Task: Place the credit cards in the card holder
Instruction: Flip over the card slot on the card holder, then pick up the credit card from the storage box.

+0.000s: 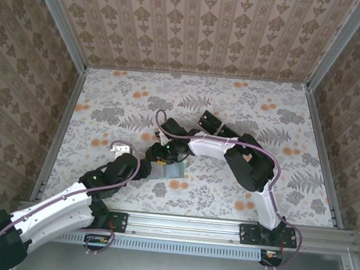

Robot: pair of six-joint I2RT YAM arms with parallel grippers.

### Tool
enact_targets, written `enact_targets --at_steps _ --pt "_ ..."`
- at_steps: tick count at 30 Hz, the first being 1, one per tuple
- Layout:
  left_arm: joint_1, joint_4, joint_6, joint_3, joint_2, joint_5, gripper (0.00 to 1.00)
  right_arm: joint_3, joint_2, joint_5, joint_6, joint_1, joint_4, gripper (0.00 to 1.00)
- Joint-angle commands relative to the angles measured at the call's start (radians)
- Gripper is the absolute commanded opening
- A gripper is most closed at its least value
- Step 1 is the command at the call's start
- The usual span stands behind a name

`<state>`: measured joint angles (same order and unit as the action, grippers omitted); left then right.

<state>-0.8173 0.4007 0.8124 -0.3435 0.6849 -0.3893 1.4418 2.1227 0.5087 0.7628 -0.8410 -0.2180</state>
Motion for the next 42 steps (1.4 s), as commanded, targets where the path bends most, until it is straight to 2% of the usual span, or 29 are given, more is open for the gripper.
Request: enact_targets --at_steps 1,7,12,15,21,26,30,42 --pt "0.019 0.006 0.010 0.017 -0.006 0.016 1.00 0.036 0.010 0.004 -0.033 -0.007 -0.075 0.53" --pt "0.045 -0.027 -0.007 0.016 0.032 0.048 1.00 0.000 -0.151 0.012 -0.087 0.017 -0.051 0.53" --pt "0.067 -0.058 -0.032 -0.004 0.087 0.070 1.00 -0.051 -0.327 -0.105 -0.207 0.084 -0.180 0.53" --pt "0.098 -0.077 -0.054 -0.022 0.125 0.090 1.00 -0.070 -0.404 -0.233 -0.315 0.147 -0.309 0.53" --pt "0.153 -0.105 -0.105 -0.069 0.199 0.136 1.00 -0.102 -0.484 -0.646 -0.493 0.225 -0.534 0.52" --pt "0.177 -0.126 -0.125 -0.096 0.249 0.163 1.00 -0.146 -0.509 -0.816 -0.543 0.240 -0.598 0.50" --pt "0.181 -0.143 -0.126 -0.110 0.290 0.188 1.00 -0.173 -0.498 -0.867 -0.553 0.252 -0.610 0.49" --pt "0.181 -0.146 -0.112 -0.103 0.300 0.201 1.00 -0.210 -0.412 -0.882 -0.557 0.255 -0.568 0.47"
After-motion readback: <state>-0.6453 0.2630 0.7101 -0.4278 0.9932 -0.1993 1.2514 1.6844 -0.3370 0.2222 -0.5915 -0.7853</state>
